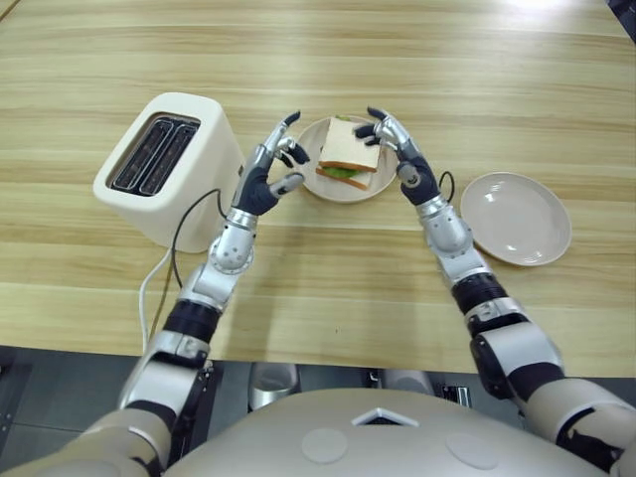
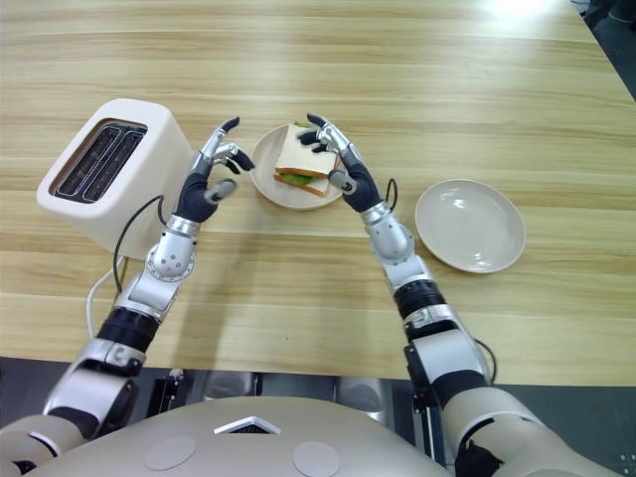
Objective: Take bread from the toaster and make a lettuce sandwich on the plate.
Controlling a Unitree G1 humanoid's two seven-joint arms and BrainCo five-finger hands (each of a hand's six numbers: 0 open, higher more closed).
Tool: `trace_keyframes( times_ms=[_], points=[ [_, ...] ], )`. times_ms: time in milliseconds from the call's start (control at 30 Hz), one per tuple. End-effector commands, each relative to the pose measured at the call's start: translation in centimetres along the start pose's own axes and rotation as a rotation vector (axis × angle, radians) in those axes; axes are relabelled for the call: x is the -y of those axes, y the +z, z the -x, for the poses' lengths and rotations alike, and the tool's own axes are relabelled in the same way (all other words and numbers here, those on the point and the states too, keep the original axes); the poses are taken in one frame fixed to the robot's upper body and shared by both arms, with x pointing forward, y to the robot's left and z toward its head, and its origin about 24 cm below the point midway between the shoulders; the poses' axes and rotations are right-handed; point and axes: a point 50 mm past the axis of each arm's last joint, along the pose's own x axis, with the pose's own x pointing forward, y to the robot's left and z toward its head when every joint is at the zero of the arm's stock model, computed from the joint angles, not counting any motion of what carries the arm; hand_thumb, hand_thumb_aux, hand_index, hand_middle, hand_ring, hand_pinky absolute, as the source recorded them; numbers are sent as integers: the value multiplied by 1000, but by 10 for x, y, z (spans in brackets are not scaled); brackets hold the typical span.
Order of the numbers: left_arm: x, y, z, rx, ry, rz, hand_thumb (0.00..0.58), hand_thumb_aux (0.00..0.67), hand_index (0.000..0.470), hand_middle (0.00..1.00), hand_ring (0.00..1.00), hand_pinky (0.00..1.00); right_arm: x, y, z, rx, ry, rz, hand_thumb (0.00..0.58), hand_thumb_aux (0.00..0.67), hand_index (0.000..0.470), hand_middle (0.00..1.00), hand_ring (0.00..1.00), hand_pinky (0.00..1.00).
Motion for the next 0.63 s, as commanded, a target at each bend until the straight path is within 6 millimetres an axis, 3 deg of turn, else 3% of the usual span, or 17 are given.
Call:
trace_keyframes(
  times_ms=[33, 233, 633],
  points=[
    [-6, 4, 4, -32, 37, 131, 0, 0, 0, 0, 0, 0, 5, 0, 5, 14, -108, -80, 0, 0, 0, 0, 0, 0],
    [-9, 8, 11, -32, 63, 243, 0, 0, 0, 0, 0, 0, 7, 6, 10, 66, -147, -100, 0, 0, 0, 0, 0, 0],
    [3, 3, 16, -38, 21, 143, 0, 0, 0, 0, 0, 0, 0, 7, 17, 79, -133, -130, 0, 0, 0, 0, 0, 0]
  ],
)
